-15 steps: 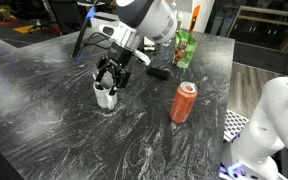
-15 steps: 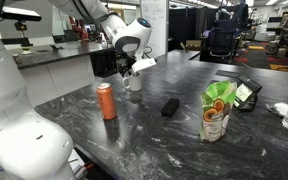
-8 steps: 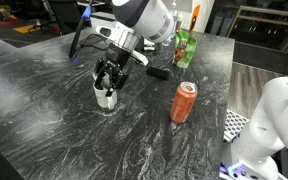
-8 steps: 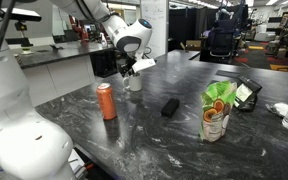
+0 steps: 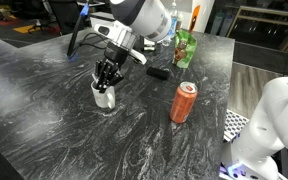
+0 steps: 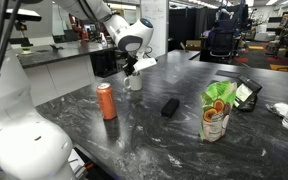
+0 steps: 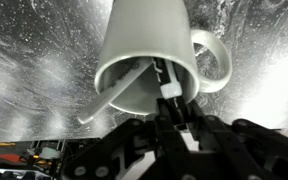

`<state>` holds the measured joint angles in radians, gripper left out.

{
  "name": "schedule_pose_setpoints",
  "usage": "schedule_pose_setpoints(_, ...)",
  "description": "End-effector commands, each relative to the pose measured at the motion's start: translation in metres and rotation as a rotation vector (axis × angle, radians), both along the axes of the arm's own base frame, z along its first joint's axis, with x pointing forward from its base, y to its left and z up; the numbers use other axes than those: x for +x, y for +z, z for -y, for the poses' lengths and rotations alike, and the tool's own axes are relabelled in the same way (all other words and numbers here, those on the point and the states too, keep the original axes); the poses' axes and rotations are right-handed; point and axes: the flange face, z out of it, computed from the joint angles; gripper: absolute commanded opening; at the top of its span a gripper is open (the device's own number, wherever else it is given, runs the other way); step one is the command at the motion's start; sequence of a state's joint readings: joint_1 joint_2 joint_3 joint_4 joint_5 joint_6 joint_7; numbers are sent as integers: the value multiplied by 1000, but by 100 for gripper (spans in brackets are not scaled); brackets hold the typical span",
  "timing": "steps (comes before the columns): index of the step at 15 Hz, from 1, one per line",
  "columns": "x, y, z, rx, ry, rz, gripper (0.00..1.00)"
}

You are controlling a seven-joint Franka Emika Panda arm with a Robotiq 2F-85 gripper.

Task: Remove the marker from the mug

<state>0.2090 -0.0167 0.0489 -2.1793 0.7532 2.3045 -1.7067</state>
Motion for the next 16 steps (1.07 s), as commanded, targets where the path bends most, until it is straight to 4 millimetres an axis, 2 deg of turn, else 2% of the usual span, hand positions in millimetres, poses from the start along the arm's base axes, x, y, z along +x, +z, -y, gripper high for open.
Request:
schedule_pose_setpoints(1, 10, -3, 1, 5, 29, 3, 3)
schedule_pose_setpoints(6, 8, 5, 0, -22, 30, 21, 4)
schedule_pose_setpoints(8, 7, 15, -2, -48, 39, 43, 4)
schedule_pose_setpoints(12, 9, 39, -6, -108, 69, 99, 4)
schedule_pose_setpoints(16, 12, 72, -9, -132, 77, 164, 4)
